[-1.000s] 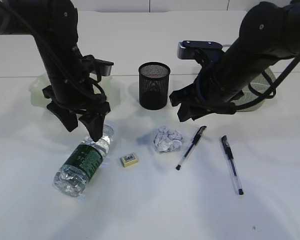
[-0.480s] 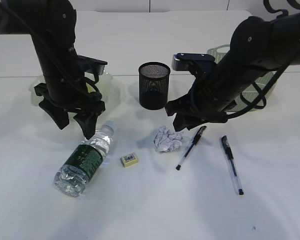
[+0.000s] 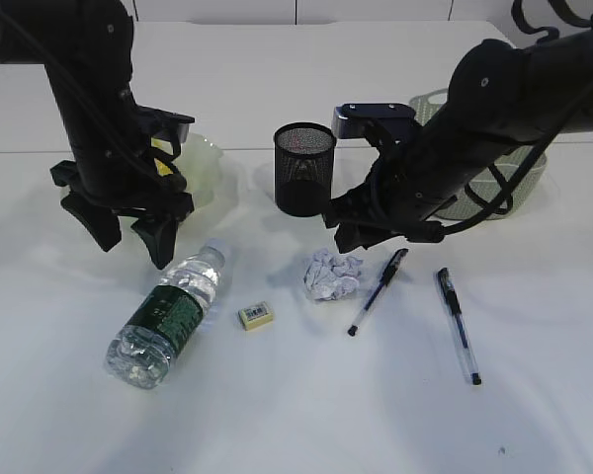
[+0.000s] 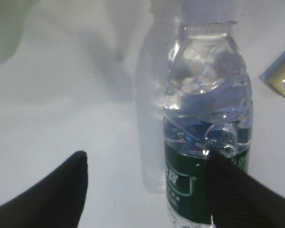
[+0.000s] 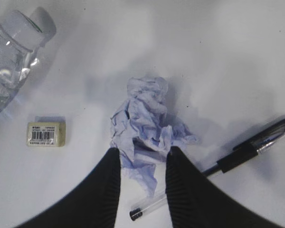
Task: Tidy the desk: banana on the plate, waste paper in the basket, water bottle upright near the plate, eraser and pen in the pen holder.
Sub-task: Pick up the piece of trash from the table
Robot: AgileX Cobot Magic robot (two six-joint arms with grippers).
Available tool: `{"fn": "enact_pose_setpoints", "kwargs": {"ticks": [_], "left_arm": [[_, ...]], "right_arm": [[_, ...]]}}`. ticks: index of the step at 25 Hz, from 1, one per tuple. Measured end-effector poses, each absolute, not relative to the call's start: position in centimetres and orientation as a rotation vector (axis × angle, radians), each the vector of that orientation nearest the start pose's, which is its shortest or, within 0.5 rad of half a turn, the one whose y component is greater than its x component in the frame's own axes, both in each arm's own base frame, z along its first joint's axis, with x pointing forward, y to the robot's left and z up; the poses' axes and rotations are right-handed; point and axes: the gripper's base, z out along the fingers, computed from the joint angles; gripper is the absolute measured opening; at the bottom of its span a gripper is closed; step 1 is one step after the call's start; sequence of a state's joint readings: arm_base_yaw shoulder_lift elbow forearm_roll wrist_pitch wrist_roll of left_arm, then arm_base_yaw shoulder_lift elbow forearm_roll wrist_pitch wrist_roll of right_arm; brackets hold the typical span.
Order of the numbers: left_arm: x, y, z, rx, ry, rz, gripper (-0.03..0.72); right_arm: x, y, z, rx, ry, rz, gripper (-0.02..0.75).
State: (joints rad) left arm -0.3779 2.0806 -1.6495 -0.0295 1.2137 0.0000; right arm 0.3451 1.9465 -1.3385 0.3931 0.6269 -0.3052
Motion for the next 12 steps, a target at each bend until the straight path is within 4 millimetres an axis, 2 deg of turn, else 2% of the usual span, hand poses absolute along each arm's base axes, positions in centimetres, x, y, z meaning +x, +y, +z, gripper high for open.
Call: {"fn": "enact_pose_setpoints", "kwargs": {"ticks": [7, 12], "left_arm": [[38.6, -15.6, 19.6, 0.573, 3.079, -0.046, 0.543], [38.6, -15.6, 19.6, 0.574, 3.078, -0.043, 0.543]], "right_arm": [[39.1, 16.3, 18.5, -0.531, 2.649, 0.423, 0.322], [39.9, 16.3, 18.2, -0.602, 2.655, 0.364, 0.335]]}}
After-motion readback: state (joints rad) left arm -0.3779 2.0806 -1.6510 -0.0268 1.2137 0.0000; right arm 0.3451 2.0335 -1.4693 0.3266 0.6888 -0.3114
